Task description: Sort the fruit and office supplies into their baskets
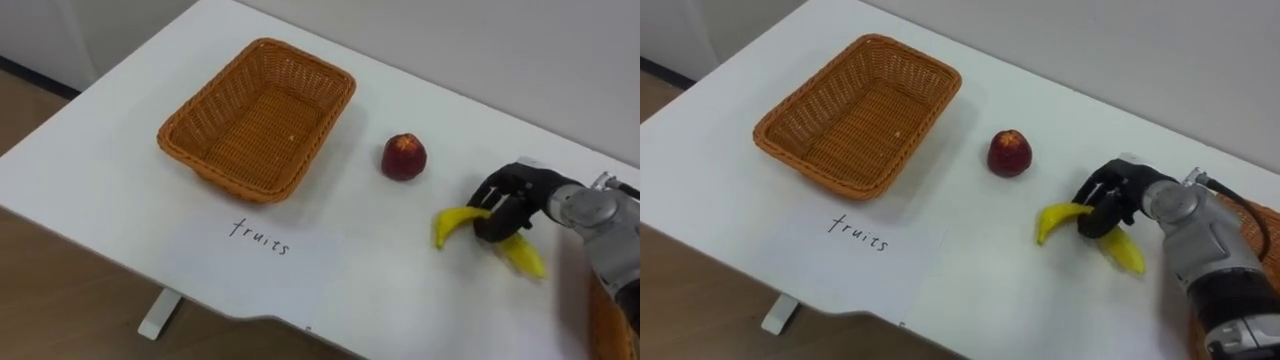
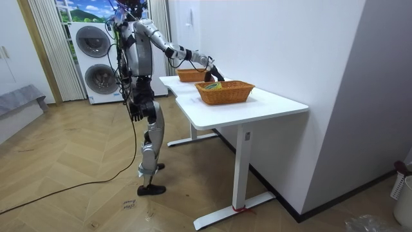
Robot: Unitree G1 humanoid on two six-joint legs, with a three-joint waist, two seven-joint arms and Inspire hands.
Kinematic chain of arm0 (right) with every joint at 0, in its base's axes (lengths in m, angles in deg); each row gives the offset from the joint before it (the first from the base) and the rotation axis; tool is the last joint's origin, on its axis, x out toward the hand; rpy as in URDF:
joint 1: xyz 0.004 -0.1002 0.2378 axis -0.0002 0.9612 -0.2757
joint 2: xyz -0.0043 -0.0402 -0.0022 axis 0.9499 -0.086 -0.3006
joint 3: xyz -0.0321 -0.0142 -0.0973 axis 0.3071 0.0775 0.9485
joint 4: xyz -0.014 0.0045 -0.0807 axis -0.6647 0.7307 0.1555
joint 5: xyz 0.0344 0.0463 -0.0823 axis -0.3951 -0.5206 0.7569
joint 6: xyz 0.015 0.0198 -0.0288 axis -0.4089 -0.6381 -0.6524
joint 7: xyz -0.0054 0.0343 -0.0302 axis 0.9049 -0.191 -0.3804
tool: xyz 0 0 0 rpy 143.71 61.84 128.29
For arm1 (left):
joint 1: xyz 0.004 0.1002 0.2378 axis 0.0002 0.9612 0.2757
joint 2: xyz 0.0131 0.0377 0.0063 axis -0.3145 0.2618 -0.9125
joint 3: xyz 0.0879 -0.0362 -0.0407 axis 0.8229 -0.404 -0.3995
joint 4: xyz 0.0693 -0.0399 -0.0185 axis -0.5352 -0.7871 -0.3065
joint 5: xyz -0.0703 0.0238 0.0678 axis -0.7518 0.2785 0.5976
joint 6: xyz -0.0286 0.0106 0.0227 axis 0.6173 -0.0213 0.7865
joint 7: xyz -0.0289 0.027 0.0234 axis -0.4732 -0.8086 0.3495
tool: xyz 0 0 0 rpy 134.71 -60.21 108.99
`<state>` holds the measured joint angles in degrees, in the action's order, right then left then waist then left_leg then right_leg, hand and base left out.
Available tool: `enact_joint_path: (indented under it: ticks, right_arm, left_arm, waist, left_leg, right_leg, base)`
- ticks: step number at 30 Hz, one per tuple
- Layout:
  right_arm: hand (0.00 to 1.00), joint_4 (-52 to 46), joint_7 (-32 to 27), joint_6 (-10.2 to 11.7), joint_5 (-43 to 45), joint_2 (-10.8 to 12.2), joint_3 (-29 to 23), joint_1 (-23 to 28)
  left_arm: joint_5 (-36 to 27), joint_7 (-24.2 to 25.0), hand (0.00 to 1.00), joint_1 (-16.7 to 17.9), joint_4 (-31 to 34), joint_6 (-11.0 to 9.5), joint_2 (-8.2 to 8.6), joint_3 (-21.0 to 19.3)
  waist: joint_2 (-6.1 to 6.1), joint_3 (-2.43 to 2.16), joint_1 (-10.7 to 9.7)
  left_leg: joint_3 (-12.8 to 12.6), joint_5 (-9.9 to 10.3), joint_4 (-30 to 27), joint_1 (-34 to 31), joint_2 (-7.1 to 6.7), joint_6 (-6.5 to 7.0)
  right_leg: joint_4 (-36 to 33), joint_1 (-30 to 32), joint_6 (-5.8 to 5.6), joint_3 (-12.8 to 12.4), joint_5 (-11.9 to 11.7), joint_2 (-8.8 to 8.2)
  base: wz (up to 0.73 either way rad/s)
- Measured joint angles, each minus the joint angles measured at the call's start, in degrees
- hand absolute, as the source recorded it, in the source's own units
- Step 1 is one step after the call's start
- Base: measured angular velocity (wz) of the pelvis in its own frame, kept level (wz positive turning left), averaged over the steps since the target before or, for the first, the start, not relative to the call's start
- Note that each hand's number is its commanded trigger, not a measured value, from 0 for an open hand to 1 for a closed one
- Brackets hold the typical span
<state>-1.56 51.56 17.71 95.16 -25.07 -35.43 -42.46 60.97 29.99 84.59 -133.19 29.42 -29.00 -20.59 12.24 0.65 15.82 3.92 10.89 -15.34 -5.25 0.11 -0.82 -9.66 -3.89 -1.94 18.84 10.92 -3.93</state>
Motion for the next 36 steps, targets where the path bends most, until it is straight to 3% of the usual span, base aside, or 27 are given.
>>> enact_joint_path:
  ticks: [9, 14, 18, 23, 28, 36]
  right_arm:
    - [1.0, -13.6, -2.6, 1.1, 3.2, 0.1, -0.2, 1.4]
    - [1.0, -20.5, -3.7, 1.7, 5.2, -0.2, -0.3, 1.4]
    - [1.0, -23.8, -3.6, 1.7, 7.3, -0.6, -0.3, 1.4]
    - [1.0, -30.6, -3.8, 2.2, 7.3, -0.6, -2.9, 1.4]
    - [1.0, -33.6, -5.6, 3.4, 7.2, -0.6, -5.2, 1.4]
    - [1.0, -38.2, -5.8, 2.8, 7.2, -0.6, -7.3, 1.4]
  left_arm:
    - [-0.6, -1.8, 0.0, 0.5, 0.4, -1.2, 0.54, -1.2]
    - [0.0, -3.5, 0.0, 0.5, 0.4, -1.8, 0.6, -1.3]
    - [0.0, -3.5, 0.0, 0.7, 0.2, -2.0, 0.63, -1.7]
    - [-0.1, -4.0, 0.0, 1.4, 0.5, -2.2, 1.03, -2.7]
    - [-0.2, -4.5, 0.0, 1.1, 0.5, -2.6, 2.27, -4.4]
    - [-0.7, -4.4, 0.0, 1.1, 1.5, -2.8, 3.48, -5.5]
  waist:
    - [-0.21, 0.2, -2.4]
    - [-0.95, 0.49, -3.3]
    - [-1.26, 0.36, -3.2]
    - [-1.88, -0.26, -4.7]
    - [-2.16, -0.17, -5.9]
    - [-2.15, -0.23, -6.0]
  left_leg:
    - [-0.3, 0.0, 0.0, 0.1, 0.01, 0.0]
    - [-0.6, 0.0, 0.1, 0.2, 0.04, 0.0]
    - [-0.7, 0.0, 0.4, 0.6, 0.04, 0.01]
    - [-0.5, -0.1, 0.7, 1.1, -0.08, 0.08]
    - [-0.2, -0.1, 0.8, 2.3, -0.13, 0.08]
    - [-0.6, -0.1, 1.7, 3.0, -0.04, 0.08]
  right_leg:
    - [0.1, 0.0, 0.0, -1.1, 0.0, -0.01]
    - [0.0, 0.1, 0.0, -1.6, 0.0, 0.02]
    - [-0.1, 0.0, 0.0, -2.3, 0.0, 0.03]
    - [0.0, -0.4, 0.0, -3.1, 0.0, 0.02]
    - [0.0, -1.8, 0.0, -3.1, 0.0, 0.0]
    - [-0.1, -2.0, 0.0, -3.0, 0.0, -0.02]
  base:
    - [-0.02]
    - [-0.03]
    - [-0.03]
    - [0.02]
    - [0.04]
    - [-0.02]
